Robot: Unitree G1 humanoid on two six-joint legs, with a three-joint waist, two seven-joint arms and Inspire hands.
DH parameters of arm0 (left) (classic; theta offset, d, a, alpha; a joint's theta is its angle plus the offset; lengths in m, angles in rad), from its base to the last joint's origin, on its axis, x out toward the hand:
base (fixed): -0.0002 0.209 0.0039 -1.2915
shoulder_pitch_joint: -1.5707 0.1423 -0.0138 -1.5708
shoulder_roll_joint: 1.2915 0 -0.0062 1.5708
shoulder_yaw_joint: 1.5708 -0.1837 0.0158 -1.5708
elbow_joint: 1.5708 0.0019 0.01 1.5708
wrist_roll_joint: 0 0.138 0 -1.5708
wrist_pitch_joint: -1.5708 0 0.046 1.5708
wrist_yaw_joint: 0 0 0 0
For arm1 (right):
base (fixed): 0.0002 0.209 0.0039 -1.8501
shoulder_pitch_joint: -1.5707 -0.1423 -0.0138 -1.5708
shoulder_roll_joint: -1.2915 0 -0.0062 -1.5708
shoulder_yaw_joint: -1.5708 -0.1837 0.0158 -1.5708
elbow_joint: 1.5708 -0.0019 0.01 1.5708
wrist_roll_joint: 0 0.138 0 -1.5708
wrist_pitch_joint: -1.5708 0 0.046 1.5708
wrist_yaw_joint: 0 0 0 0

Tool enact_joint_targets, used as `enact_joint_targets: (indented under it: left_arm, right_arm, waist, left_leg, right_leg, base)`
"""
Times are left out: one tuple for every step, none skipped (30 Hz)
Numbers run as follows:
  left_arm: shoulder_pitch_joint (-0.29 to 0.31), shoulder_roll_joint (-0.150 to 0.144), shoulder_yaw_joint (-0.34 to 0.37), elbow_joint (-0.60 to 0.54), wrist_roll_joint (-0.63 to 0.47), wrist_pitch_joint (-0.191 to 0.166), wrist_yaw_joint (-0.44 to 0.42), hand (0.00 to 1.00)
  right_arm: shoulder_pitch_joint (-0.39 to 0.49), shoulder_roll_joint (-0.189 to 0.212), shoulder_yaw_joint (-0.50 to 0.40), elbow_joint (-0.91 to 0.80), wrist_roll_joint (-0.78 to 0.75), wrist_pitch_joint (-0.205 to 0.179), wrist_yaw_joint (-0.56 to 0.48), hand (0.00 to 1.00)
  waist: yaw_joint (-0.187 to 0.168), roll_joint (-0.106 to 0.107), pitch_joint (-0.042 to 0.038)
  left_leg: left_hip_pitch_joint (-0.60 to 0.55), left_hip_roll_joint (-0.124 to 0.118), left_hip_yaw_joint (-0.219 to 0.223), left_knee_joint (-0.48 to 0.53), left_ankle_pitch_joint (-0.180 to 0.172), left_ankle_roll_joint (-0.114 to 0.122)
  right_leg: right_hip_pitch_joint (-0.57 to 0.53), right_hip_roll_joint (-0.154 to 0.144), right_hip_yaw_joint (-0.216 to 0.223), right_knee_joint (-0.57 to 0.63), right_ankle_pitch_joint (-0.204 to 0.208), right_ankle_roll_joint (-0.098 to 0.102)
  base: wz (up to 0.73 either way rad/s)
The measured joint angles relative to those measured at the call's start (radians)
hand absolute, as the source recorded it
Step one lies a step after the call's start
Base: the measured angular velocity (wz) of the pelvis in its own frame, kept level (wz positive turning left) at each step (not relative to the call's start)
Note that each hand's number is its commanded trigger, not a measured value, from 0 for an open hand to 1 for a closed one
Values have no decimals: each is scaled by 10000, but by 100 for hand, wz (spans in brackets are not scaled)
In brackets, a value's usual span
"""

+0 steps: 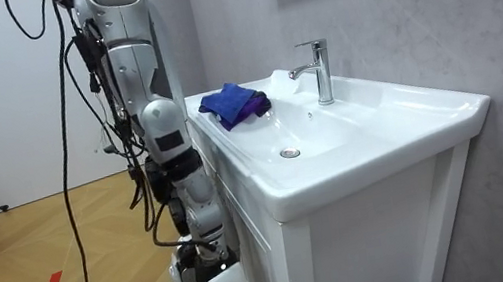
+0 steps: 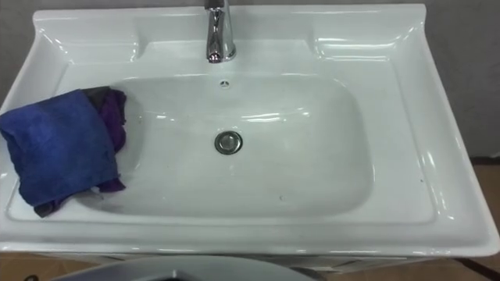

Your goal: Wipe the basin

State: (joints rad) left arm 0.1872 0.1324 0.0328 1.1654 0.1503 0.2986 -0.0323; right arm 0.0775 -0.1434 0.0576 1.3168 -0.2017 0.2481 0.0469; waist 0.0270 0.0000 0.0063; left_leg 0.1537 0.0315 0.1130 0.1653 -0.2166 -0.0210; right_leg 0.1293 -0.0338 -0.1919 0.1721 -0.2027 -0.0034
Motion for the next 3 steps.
enact_joint_targets:
  left_arm:
    - [4, 0, 0, -2, 0, 2, -1, 0]
    - [1, 1, -4, -3, 0, 5, 0, 0]
    - [1, 0, -12, -6, 0, 5, 0, 0]
  right_arm:
    - [13, -1, 0, 13, 0, 6, -9, 0]
    - [27, 0, 7, 20, 6, 11, -9, 0]
    - [30, 0, 15, 25, 8, 12, -8, 0]
  waist:
    - [-1, 7, 5]
    - [-5, 16, 12]
    - [-9, 22, 16]
  left_leg:
    - [0, 0, 6, 0, 0, 0]
    - [-1, 0, 18, 0, 0, 0]
    - [-2, 0, 36, 0, 0, 0]
  right_leg:
    - [-1, -1, 3, -1, 0, 0]
    - [-3, -2, 6, -4, 0, 0]
    - [-3, -2, 7, -8, -1, 0]
  base:
    - [0]
    - [0]
    - [0]
